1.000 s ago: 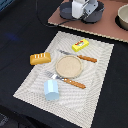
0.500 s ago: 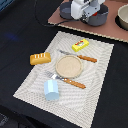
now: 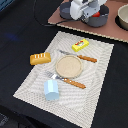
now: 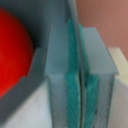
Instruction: Interact with the objects in diverse but meaningful ways.
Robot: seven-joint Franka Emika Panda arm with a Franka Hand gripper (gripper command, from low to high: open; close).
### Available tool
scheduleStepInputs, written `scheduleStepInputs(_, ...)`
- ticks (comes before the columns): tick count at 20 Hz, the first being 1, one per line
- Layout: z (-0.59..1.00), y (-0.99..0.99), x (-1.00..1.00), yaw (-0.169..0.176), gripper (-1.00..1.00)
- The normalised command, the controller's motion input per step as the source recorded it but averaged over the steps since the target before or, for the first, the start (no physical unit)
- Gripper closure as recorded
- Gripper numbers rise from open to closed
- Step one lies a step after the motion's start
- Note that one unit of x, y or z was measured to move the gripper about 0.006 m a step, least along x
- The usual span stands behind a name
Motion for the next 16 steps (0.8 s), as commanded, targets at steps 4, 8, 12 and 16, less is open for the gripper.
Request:
scheduleStepInputs(4, 0.0, 0.29, -0.65, 0.113, 1.0)
scheduleStepInputs(8, 0.0, 0.28, -0.26, 0.091, 1.0)
scheduleStepInputs(12, 0.09, 0.18, 0.52, 0.013, 1.0)
scheduleStepInputs(16, 0.23, 0.21, 0.75, 0.0, 1.0)
